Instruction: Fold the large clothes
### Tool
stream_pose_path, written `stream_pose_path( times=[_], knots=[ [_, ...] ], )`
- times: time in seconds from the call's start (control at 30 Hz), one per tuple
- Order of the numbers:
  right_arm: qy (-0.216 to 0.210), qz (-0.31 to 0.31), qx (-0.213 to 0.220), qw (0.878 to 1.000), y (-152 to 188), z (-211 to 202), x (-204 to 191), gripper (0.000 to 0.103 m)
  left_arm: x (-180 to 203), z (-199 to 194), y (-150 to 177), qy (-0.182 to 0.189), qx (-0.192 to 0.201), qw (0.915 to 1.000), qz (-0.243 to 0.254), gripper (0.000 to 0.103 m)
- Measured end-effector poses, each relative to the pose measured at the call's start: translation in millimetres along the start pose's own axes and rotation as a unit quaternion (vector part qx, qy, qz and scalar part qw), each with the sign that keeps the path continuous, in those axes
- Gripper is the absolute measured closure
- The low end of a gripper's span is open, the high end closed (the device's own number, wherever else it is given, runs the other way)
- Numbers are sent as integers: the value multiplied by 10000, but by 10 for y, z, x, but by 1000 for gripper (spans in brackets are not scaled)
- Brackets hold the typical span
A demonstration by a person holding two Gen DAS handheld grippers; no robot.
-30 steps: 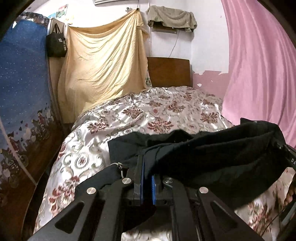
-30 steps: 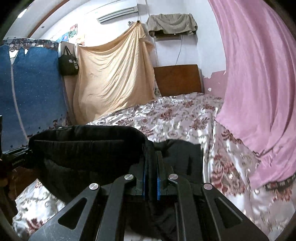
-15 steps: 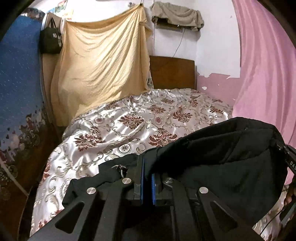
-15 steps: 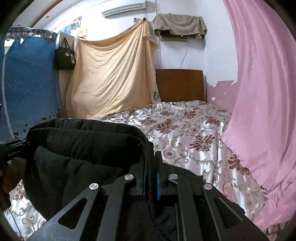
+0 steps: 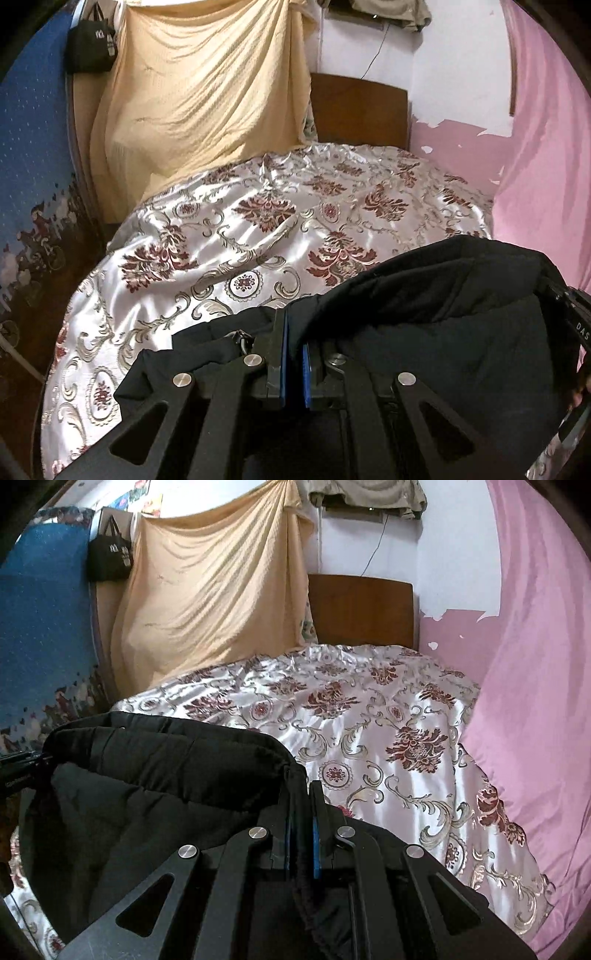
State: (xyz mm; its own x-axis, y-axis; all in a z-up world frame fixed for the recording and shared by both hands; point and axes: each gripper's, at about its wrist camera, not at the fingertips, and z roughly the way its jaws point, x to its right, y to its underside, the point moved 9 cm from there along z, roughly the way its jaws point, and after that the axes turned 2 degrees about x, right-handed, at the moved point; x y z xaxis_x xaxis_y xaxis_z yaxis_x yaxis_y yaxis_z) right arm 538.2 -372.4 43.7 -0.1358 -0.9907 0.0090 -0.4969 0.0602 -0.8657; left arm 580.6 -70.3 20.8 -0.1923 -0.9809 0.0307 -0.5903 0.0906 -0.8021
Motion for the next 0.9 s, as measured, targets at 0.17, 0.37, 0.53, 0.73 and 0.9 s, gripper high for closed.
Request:
stream_pose_path(
  times=[0.17,0.37,0.53,0.73,0.9],
  knots=[
    [131,-32,-198,9997,66,291,-3,96,-4,274,48,12,-221,9995,-213,96],
    [132,67,-314,9994,214,476,50,96,35,431,90,20,-289,9993,-216,96],
    [96,113,-340,9993,239,557,86,96,36,481,97,10,-316,9993,-212,96],
    [80,154,-418,9990,263,614,87,94,3,593,124,49,-542,9975,-455,94],
    [-146,424,-376,9983,253,606,153,75,-122,630,159,539,-877,9854,-1360,90]
  ],
)
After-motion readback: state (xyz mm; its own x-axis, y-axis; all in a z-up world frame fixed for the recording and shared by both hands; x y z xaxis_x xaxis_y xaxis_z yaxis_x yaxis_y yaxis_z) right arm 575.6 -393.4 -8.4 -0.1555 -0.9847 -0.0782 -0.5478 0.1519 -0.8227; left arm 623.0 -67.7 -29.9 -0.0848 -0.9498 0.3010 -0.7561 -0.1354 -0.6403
